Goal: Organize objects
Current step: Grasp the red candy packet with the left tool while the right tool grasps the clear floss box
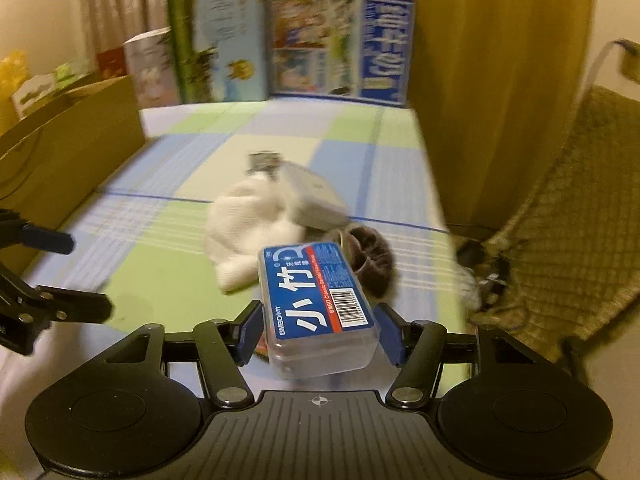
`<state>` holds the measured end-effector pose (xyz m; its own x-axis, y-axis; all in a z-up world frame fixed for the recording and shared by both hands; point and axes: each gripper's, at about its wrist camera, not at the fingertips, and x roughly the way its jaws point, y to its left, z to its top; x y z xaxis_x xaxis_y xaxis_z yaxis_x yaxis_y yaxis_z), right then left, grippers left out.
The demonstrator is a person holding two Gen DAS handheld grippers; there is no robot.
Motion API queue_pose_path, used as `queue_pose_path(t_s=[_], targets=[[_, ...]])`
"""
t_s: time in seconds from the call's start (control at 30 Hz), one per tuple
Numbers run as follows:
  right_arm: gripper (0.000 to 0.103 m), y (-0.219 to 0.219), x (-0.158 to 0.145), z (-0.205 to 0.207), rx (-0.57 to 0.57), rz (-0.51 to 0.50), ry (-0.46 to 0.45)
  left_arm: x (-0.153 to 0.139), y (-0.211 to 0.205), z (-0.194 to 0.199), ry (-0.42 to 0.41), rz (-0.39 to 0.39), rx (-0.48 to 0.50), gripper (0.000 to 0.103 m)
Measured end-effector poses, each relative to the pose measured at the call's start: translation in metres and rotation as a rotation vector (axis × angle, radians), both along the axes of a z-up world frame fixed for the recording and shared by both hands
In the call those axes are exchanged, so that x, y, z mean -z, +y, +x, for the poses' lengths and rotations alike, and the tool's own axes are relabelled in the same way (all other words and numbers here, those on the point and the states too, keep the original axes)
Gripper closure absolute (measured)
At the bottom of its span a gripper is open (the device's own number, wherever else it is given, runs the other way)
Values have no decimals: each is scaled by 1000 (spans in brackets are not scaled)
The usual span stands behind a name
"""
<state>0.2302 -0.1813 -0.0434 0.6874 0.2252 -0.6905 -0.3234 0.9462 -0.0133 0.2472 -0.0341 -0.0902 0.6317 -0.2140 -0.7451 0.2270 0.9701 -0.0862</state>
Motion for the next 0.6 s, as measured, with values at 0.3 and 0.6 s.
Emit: queue_pose_path(t_s=[0.3, 0.6], targets=[[47, 0, 23, 1, 16, -105, 16, 4, -5, 3, 14, -16, 4, 2], [47, 20, 25, -3, -104, 84, 111, 6, 4, 2, 19, -26, -22, 2]])
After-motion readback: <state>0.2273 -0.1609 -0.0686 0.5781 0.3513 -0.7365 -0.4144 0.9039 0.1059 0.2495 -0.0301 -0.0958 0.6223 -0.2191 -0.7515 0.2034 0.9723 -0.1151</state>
